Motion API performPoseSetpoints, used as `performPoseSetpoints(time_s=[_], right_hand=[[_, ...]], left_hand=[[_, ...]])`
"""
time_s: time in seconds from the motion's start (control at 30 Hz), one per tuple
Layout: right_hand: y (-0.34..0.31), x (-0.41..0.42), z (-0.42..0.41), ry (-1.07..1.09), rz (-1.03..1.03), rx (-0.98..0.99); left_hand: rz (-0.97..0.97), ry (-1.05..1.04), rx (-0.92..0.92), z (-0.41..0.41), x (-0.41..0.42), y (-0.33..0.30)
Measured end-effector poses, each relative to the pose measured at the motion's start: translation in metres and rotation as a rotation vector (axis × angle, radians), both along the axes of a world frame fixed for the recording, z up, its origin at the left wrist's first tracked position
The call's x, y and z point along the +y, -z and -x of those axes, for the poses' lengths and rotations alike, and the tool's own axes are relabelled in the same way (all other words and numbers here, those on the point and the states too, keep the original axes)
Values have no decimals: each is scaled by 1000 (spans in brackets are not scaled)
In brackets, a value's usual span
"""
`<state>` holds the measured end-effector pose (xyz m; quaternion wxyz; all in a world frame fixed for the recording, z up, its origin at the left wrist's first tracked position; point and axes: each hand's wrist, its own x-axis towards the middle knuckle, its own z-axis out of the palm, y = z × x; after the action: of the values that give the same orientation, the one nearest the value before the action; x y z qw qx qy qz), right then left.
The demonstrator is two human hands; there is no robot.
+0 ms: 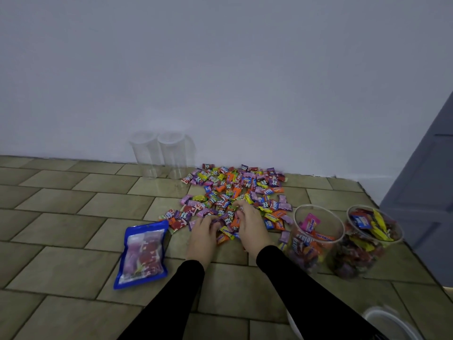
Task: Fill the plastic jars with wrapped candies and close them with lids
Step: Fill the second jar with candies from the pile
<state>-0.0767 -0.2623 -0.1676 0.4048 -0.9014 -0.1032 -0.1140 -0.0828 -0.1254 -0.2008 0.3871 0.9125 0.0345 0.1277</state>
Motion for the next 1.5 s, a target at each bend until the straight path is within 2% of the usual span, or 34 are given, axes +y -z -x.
performPoseSetpoints(time_s=[0.2, 0.4, 0.63, 0.87, 1.03, 1.27, 1.5], right_hand=[[-30, 5, 10, 25, -172, -131], [-72, 2, 18, -17, -334, -232], [-124, -20, 29, 54, -523, -398], [-138, -76, 42, 235, -615, -388], [-126, -107, 51, 302, -657, -325], [-113, -117, 53, 288, -624, -243], [-105, -114, 60, 267, -613, -274]], left_hand=[[115, -37, -148, -2, -9, -19], [354, -21, -331, -1, -29, -67], [630, 108, -391, 5, -69, -117], [637, 318, -371, 20, -119, -141], [624, 361, -315, 25, -144, -137], [604, 404, -270, 33, -163, -135], [631, 361, -253, 39, -169, -129]])
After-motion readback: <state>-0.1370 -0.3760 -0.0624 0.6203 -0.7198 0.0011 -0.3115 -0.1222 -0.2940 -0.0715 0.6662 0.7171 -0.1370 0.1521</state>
